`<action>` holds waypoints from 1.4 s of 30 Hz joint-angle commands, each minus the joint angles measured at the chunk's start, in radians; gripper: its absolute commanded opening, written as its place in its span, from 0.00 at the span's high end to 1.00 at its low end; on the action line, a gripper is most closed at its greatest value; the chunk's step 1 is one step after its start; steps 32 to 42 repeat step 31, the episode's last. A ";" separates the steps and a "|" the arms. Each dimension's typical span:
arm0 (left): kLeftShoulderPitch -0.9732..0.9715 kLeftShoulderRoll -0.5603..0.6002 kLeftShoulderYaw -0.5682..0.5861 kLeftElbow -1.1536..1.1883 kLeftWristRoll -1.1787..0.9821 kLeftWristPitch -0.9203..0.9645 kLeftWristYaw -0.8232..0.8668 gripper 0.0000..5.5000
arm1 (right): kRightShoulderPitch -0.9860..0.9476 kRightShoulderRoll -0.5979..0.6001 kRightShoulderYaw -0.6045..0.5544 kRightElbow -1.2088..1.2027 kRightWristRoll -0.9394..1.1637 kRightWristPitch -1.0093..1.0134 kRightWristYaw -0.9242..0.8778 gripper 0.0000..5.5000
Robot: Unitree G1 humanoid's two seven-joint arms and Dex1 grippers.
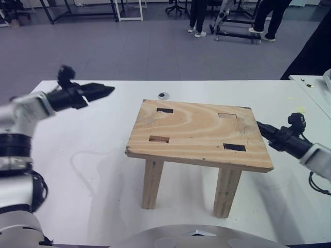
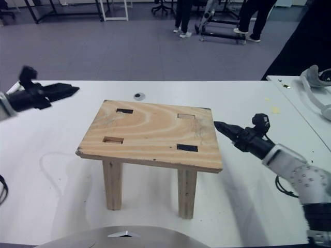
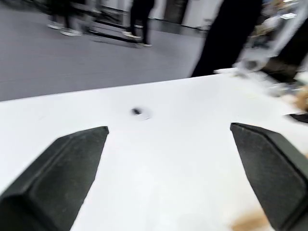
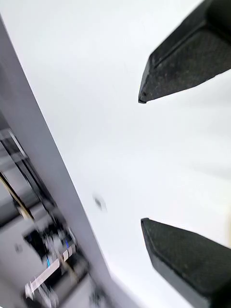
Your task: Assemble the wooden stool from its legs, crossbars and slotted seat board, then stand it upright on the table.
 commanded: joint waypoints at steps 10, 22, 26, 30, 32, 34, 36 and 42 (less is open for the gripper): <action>0.116 -0.394 0.053 0.064 0.369 -0.559 0.459 0.15 | -0.370 0.313 0.037 0.511 -0.792 -0.692 -0.165 0.19; 0.136 -0.382 0.091 0.015 0.419 -0.516 0.459 0.15 | -0.340 0.389 -0.026 0.469 -0.818 -0.670 -0.051 0.19; 0.130 -0.391 0.098 0.004 0.427 -0.500 0.463 0.15 | -0.322 0.380 -0.051 0.455 -0.830 -0.664 -0.031 0.19; 0.059 -0.384 0.059 -0.090 0.476 -0.399 0.496 0.15 | -0.264 0.313 -0.128 0.404 -0.821 -0.620 -0.003 0.19; 0.018 -0.382 0.046 -0.126 0.493 -0.361 0.515 0.15 | -0.239 0.284 -0.146 0.389 -0.821 -0.602 0.017 0.19; 0.018 -0.382 0.046 -0.126 0.493 -0.361 0.515 0.15 | -0.239 0.284 -0.146 0.389 -0.821 -0.602 0.017 0.19; 0.018 -0.382 0.046 -0.126 0.493 -0.361 0.515 0.15 | -0.239 0.284 -0.146 0.389 -0.821 -0.602 0.017 0.19; 0.018 -0.382 0.046 -0.126 0.493 -0.361 0.515 0.15 | -0.239 0.284 -0.146 0.389 -0.821 -0.602 0.017 0.19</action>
